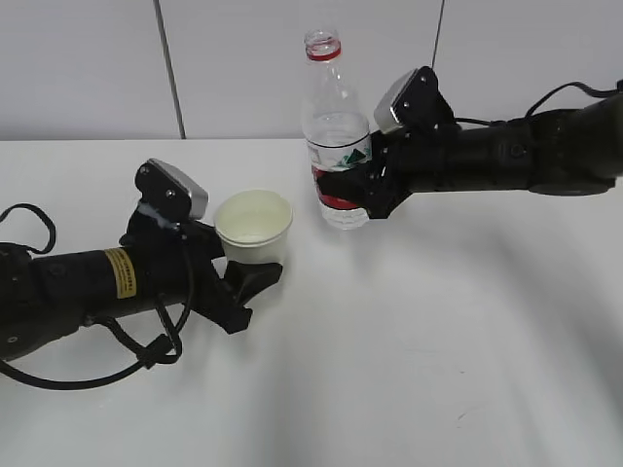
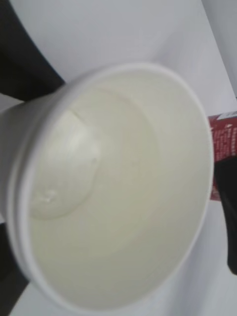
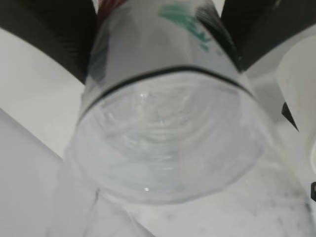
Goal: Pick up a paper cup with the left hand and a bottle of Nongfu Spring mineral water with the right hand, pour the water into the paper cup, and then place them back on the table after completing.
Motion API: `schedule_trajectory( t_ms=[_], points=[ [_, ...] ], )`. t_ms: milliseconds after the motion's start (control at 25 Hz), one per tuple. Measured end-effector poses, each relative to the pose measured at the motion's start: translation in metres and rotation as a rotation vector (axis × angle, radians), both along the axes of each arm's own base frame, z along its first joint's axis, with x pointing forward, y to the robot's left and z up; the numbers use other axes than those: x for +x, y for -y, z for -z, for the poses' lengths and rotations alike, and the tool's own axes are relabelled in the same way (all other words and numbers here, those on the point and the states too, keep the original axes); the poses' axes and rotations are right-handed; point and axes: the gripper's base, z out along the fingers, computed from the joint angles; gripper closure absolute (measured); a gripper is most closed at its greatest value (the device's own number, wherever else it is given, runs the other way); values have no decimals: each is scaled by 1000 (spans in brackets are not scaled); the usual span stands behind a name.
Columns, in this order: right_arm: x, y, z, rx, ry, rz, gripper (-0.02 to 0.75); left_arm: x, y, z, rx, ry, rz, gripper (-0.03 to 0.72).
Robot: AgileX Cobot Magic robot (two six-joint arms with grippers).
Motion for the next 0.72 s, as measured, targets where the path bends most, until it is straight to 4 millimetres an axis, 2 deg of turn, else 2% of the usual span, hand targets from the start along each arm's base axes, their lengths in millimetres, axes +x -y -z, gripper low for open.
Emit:
schedule_trajectory(
  t_ms=[200, 560, 720],
  points=[
    [4, -1, 15, 68, -24, 26, 261, 7, -9, 7, -64, 13, -21, 256],
    [11, 1, 14, 115, 36, 86, 261, 9, -11, 25, -151, 6, -40, 257],
    [13, 0, 28, 151, 30, 98, 261, 9, -11, 31, -161, -5, -38, 257]
  ],
)
